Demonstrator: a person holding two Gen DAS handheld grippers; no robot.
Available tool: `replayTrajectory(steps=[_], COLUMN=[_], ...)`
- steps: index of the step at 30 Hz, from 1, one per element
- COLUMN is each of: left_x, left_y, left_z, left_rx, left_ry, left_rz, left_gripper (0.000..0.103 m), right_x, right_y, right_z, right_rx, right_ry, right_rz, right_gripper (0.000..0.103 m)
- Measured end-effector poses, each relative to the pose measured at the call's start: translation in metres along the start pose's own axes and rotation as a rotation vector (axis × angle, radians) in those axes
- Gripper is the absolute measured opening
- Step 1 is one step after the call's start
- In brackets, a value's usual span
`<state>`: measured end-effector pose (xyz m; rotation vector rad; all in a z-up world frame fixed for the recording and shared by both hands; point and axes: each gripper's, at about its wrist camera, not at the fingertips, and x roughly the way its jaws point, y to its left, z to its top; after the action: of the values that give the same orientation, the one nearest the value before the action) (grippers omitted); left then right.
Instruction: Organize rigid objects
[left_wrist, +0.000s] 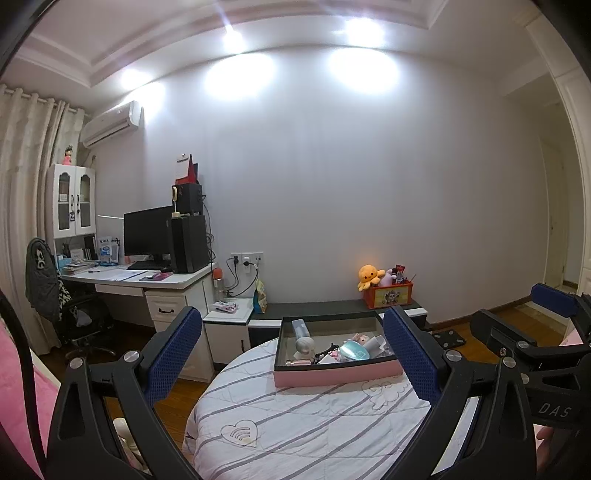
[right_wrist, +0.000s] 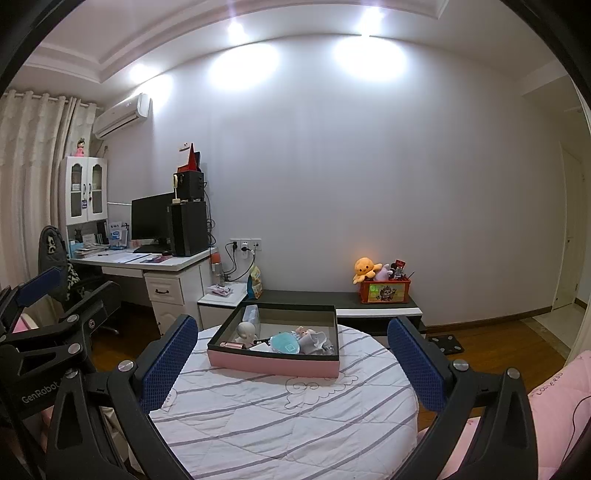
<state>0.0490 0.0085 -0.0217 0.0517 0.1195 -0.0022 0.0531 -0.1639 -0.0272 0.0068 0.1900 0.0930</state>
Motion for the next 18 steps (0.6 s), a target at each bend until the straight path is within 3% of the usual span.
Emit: replayTrajectory(steps=[18], left_x=[0.0014], left_y=[-0.0004], left_z=[0.0015], left_rx=[-0.01], left_ry=[-0.001], left_rz=[0.004], left_gripper=[0.1], right_x=[0.0], right_y=[0.0023], right_z=[-0.0012], right_rx=[-0.001], right_ry=[-0.003], right_rz=[0.001], right_gripper=[0.103])
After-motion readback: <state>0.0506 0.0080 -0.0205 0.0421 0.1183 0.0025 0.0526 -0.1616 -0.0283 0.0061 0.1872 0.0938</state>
